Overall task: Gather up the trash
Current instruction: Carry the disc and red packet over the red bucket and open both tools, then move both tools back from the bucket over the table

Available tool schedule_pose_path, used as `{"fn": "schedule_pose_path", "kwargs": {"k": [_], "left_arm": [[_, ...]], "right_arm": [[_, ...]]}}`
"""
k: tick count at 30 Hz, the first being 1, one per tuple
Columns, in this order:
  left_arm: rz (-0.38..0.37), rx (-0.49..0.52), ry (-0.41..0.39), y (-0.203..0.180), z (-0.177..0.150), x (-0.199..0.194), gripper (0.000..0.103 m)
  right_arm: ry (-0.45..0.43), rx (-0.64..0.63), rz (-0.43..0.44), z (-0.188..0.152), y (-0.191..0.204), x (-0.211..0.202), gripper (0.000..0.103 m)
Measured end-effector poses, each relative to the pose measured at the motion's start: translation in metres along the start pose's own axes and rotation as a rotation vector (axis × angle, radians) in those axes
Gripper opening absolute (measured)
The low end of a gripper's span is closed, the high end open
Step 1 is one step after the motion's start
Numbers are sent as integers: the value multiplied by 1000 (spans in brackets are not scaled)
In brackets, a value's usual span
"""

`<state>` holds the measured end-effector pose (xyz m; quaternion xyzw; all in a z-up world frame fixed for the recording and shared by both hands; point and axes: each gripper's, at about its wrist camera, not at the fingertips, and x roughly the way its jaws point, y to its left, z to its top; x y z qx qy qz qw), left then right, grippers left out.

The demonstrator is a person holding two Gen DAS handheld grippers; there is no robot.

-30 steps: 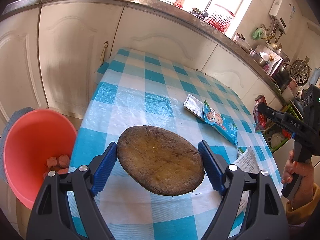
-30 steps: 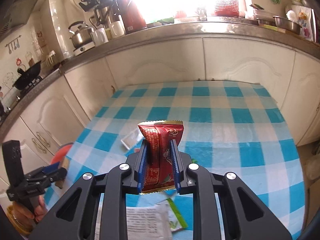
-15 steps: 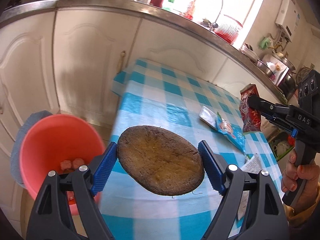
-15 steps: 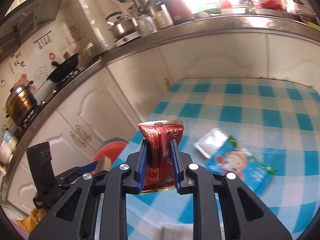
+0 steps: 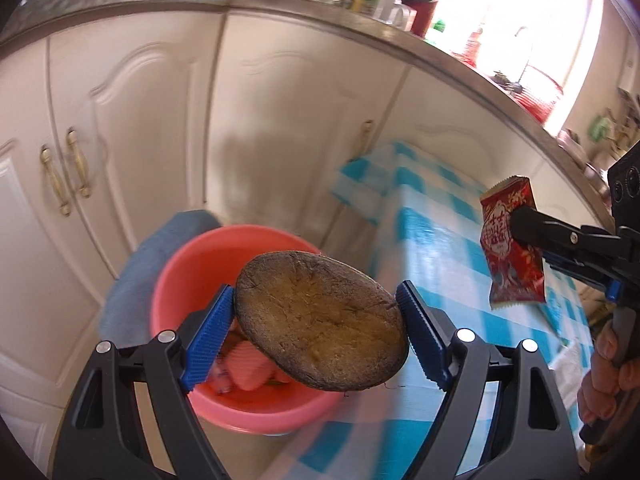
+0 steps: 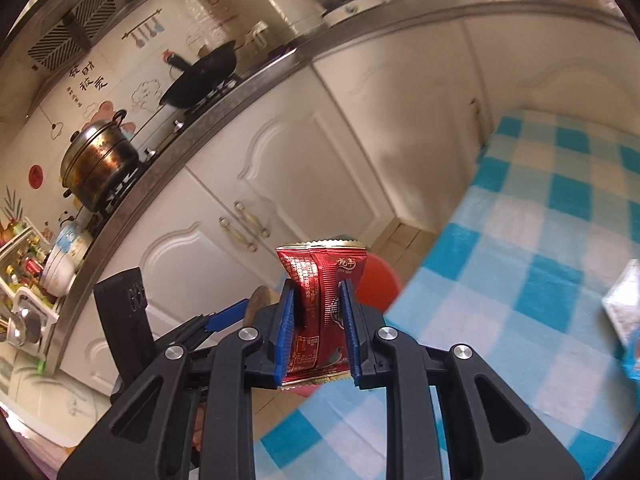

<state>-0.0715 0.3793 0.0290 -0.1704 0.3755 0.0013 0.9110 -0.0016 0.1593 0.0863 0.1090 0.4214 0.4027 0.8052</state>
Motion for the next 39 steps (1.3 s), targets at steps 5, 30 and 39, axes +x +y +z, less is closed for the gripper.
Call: {"fn": "schedule_pose_path", "kwargs": {"k": [5, 30, 39], "left_arm": [[24, -30, 20, 17, -2, 13, 82], [116, -12, -4, 13, -1, 8, 96], [-5, 58, -21, -35, -3, -7, 99]], "right_arm": [[74, -5, 31, 2, 12, 42, 24], [-105, 16, -178, -23, -11, -47, 88], [-170, 85, -295, -76, -38, -102, 88]]}}
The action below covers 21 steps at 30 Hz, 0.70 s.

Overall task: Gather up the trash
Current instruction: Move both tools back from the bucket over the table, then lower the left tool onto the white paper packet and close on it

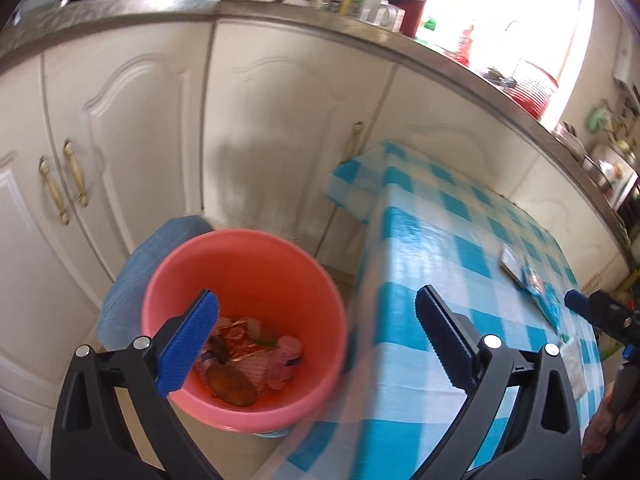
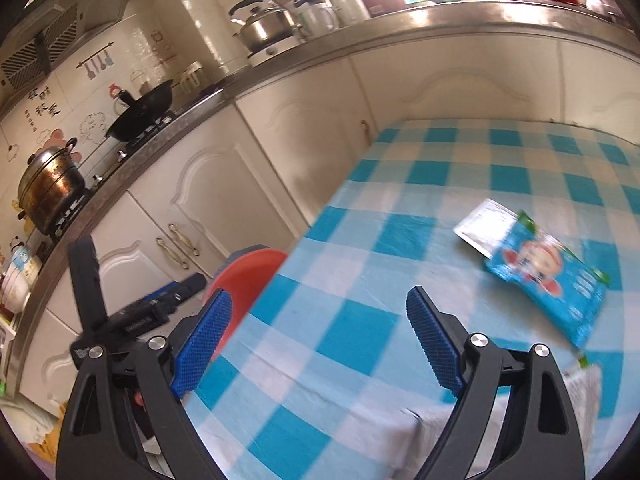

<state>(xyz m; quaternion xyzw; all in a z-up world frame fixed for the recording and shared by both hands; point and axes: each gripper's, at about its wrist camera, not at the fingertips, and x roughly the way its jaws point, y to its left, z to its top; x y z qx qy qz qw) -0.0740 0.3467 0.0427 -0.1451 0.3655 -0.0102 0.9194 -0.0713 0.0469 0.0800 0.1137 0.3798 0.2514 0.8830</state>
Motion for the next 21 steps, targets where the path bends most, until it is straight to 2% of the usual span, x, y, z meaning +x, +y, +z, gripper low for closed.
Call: {"fn": "schedule_pose_path", "kwargs": {"k": [11, 21], "left_arm": [[-111, 111, -2, -61, -10, -17, 99], [-220, 280, 8, -122, -30, -33, 99]], "right_arm": [[-80, 129, -112, -34, -55, -55, 88], [-133, 229, -178, -58, -95, -93, 88]]}}
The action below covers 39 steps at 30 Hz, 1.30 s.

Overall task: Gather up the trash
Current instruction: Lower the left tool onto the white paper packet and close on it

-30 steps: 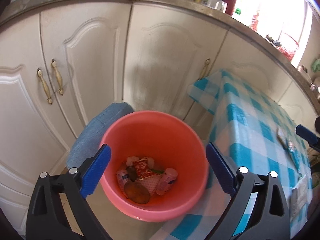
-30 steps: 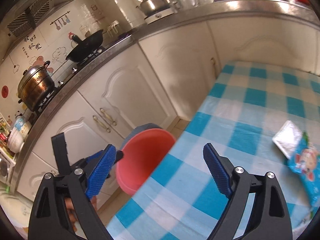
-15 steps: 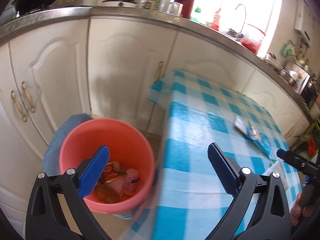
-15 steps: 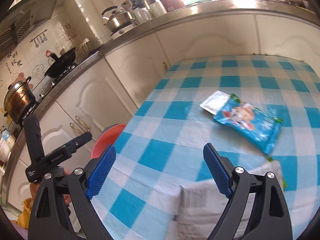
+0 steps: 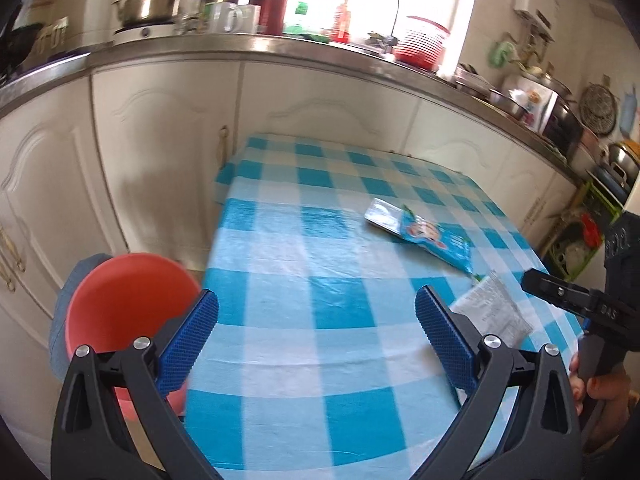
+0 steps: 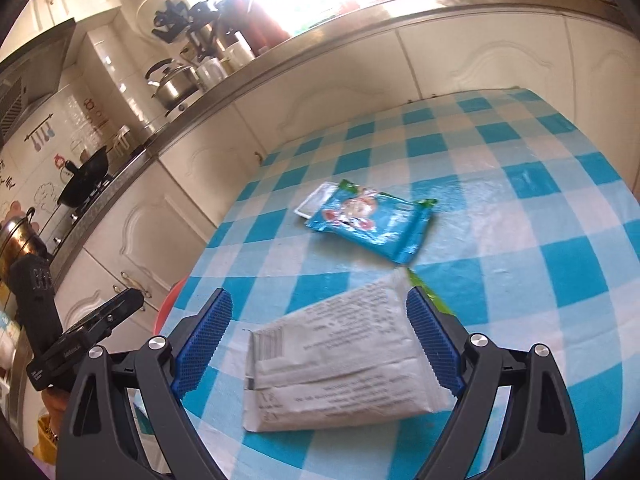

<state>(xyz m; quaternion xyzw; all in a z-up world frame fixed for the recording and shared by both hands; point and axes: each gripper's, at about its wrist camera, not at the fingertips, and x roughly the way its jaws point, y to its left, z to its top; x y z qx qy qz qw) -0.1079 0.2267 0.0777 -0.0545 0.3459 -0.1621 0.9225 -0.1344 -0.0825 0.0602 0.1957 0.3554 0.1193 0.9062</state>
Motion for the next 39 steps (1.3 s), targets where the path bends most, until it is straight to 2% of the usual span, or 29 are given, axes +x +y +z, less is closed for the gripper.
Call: {"fn": "schedule_pose_path", "kwargs": {"k": [11, 17, 20, 25, 29, 35, 39], "left_arm": [[-111, 210, 81, -69, -12, 10, 99], [-220, 343, 165, -107, -22, 25, 99], [-281, 441, 227, -128, -30, 38, 99], [-305, 601, 318, -153, -38, 63, 99], [-300, 717, 345, -168, -37, 78, 99], [-298, 822, 374, -180, -34, 97, 99], [-300, 819, 391, -179, -27, 111, 99]], "right_arm": [[-44, 148, -36, -13, -55, -28, 88], [-66, 198, -35, -18, -76, -40, 88], [-76, 219, -31, -21, -83, -45, 88], [-80, 232, -15, -22, -89, -48, 88], [-83, 240, -7, -24, -92, -50, 88], [-73, 242, 7, -27, -97, -48, 88], [-64, 225, 19, -27, -97, -45, 88]]}}
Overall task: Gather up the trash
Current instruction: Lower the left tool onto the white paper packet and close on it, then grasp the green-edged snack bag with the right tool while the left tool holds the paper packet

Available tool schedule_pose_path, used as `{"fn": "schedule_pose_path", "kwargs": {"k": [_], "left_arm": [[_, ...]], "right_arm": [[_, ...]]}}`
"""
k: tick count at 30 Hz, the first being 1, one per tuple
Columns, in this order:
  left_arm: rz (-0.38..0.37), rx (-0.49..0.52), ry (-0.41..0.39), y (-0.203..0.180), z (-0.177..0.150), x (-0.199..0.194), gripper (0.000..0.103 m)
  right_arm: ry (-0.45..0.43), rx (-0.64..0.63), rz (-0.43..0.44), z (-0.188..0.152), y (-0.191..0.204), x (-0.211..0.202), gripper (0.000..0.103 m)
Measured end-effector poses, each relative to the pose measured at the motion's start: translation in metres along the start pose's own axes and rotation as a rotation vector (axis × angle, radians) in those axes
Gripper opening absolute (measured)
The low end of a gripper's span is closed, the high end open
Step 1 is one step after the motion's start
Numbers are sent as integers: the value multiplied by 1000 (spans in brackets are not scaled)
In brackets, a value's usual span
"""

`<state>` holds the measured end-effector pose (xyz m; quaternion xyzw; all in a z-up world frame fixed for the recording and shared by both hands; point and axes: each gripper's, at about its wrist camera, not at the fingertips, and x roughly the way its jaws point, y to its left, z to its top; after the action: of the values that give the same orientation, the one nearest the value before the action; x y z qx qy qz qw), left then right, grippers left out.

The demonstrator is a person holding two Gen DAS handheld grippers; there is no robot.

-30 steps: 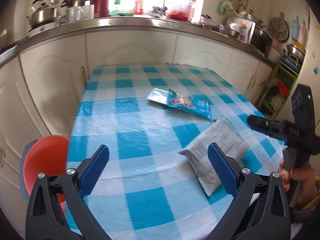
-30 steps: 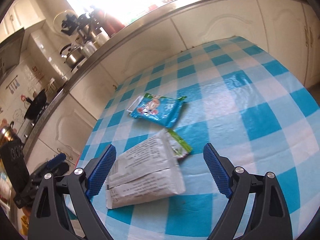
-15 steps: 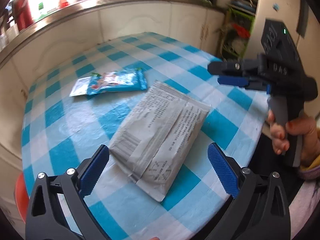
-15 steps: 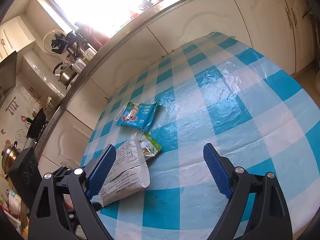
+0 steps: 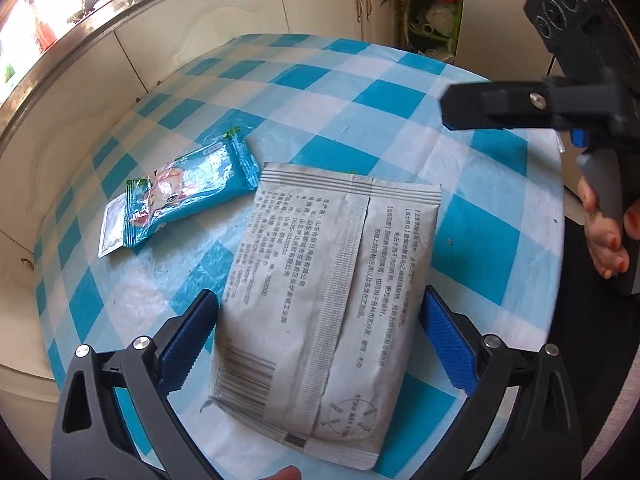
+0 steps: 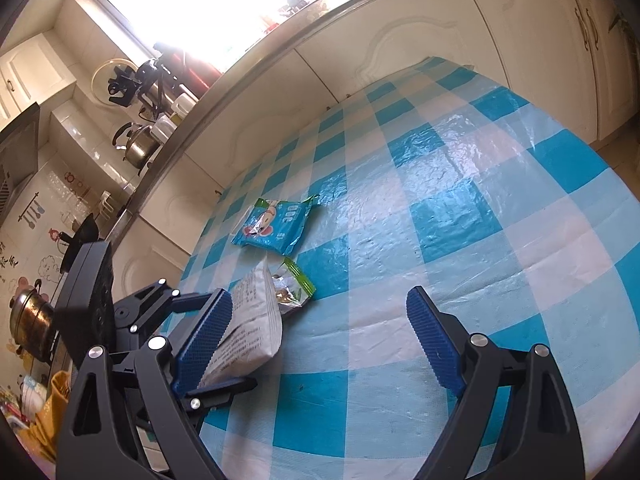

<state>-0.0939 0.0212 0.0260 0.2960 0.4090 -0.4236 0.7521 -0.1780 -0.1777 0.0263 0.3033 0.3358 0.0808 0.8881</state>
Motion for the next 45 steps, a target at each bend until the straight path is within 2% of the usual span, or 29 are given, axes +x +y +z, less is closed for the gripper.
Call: {"fn": "schedule_pose_path", "kwargs": {"k": [2, 7, 11, 17, 29, 35, 41, 45], "left_arm": [[-4, -14, 9, 6, 1, 5, 99], [-73, -105, -8, 23, -1, 13, 99], [-75, -153, -55, 25, -4, 11, 98], [-126, -265, -127, 34, -14, 1, 95], [-36, -489, -224, 71, -37, -24, 95], [-1, -587, -229, 85, -52, -28, 95], [23, -661, -224, 94, -65, -30, 95], [34, -676, -222, 96, -70, -32, 95]], "right_arm": [[5, -12, 2, -1, 1, 2, 88], [30, -45, 3, -3, 4, 10, 88], [43, -66, 1, -4, 7, 15, 88], [67, -106, -1, -5, 16, 24, 88], [172, -319, -62, -5, 47, 57, 88], [240, -434, -108, -10, 68, 75, 90], [251, -476, -148, -4, 76, 84, 90], [267, -525, -158, -4, 87, 93, 90]]}}
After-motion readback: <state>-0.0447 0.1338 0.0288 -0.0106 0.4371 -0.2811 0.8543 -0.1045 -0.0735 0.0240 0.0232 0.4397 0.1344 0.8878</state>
